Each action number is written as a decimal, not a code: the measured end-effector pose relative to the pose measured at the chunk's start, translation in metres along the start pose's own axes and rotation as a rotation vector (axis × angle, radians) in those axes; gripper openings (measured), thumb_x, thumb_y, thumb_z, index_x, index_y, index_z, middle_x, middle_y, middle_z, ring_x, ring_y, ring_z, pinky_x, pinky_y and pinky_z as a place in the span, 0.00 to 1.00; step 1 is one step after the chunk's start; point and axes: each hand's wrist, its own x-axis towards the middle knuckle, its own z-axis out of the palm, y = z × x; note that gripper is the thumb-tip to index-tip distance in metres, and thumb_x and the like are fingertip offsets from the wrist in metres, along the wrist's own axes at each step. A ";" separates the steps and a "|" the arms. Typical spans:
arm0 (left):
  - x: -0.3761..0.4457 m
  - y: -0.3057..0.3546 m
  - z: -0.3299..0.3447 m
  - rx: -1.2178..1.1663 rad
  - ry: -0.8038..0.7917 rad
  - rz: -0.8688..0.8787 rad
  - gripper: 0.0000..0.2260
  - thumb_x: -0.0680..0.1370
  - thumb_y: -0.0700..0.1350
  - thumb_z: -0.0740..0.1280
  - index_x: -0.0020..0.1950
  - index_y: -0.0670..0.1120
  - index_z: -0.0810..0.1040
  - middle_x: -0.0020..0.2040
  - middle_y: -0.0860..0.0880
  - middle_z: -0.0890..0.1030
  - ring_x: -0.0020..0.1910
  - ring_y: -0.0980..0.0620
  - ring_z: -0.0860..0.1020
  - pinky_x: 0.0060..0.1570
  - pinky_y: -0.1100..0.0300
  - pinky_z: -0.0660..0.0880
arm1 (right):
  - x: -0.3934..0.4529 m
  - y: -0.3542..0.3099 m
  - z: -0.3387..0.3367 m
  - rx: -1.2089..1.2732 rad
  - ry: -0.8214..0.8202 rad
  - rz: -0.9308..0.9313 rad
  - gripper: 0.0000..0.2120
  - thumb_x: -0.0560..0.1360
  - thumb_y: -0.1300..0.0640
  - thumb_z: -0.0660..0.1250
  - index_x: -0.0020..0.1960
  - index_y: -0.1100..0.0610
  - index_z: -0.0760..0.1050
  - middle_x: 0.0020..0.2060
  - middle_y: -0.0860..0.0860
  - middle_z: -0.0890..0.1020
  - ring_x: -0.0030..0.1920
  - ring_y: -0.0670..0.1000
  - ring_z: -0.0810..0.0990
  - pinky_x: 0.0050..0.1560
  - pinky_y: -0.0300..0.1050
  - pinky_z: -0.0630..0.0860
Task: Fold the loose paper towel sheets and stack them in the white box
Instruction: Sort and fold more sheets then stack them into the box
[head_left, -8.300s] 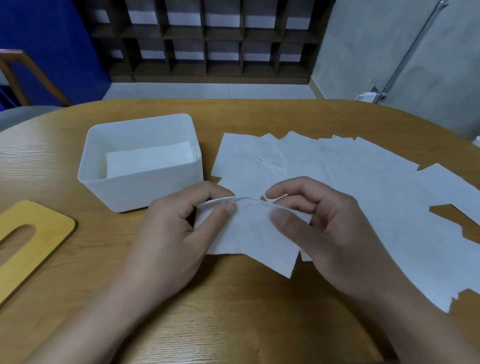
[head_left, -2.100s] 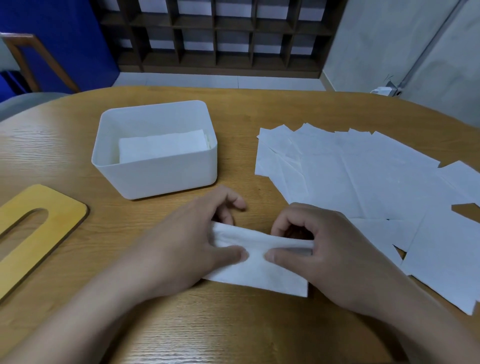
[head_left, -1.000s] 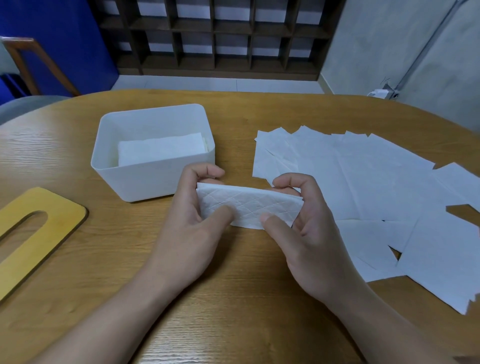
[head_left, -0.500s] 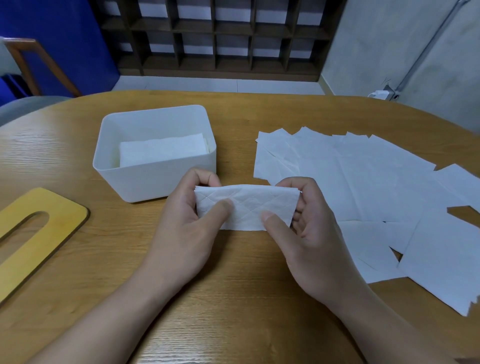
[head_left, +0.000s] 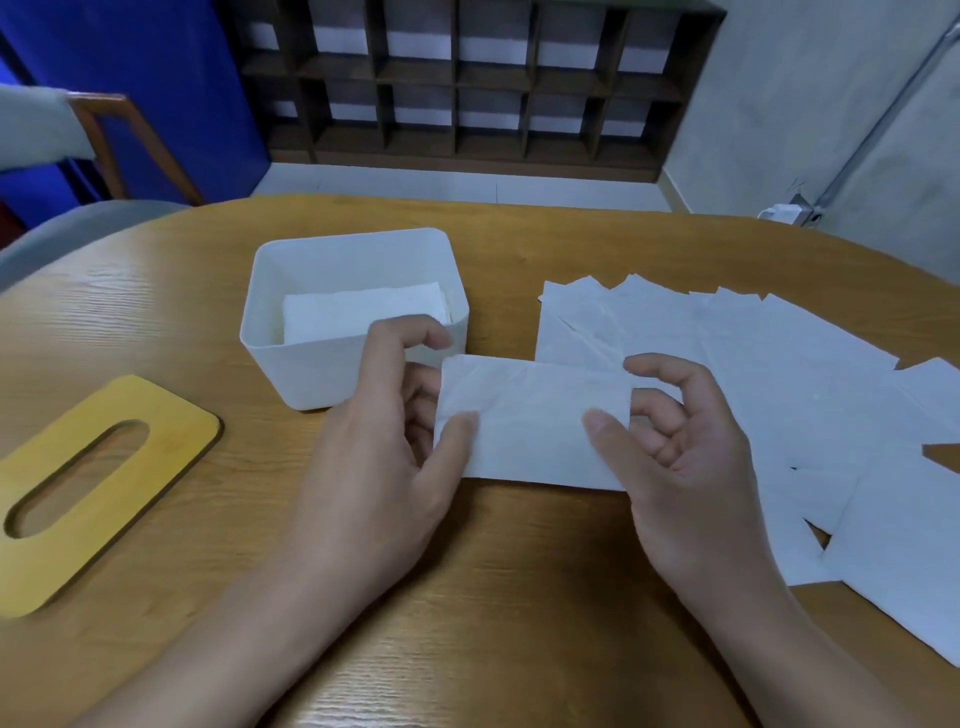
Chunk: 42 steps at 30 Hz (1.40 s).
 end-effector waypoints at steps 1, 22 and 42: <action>0.001 0.002 -0.003 -0.008 0.011 0.001 0.20 0.81 0.40 0.74 0.64 0.58 0.69 0.44 0.52 0.81 0.39 0.46 0.80 0.38 0.60 0.75 | 0.000 -0.002 0.000 -0.008 0.018 0.002 0.19 0.81 0.60 0.76 0.67 0.47 0.75 0.41 0.42 0.86 0.39 0.45 0.86 0.37 0.34 0.77; 0.063 -0.040 -0.088 0.471 0.392 0.035 0.06 0.85 0.46 0.69 0.57 0.57 0.83 0.50 0.61 0.82 0.55 0.49 0.70 0.56 0.51 0.62 | 0.112 -0.063 0.119 -0.743 -0.178 -0.421 0.05 0.80 0.52 0.75 0.47 0.46 0.80 0.41 0.41 0.83 0.44 0.42 0.76 0.64 0.51 0.71; 0.071 -0.049 -0.089 0.633 0.352 0.139 0.08 0.84 0.48 0.69 0.51 0.51 0.88 0.55 0.54 0.82 0.56 0.45 0.71 0.53 0.50 0.62 | 0.127 -0.091 0.131 -1.228 -0.231 -0.516 0.01 0.83 0.50 0.74 0.52 0.45 0.83 0.58 0.45 0.79 0.63 0.53 0.74 0.69 0.52 0.64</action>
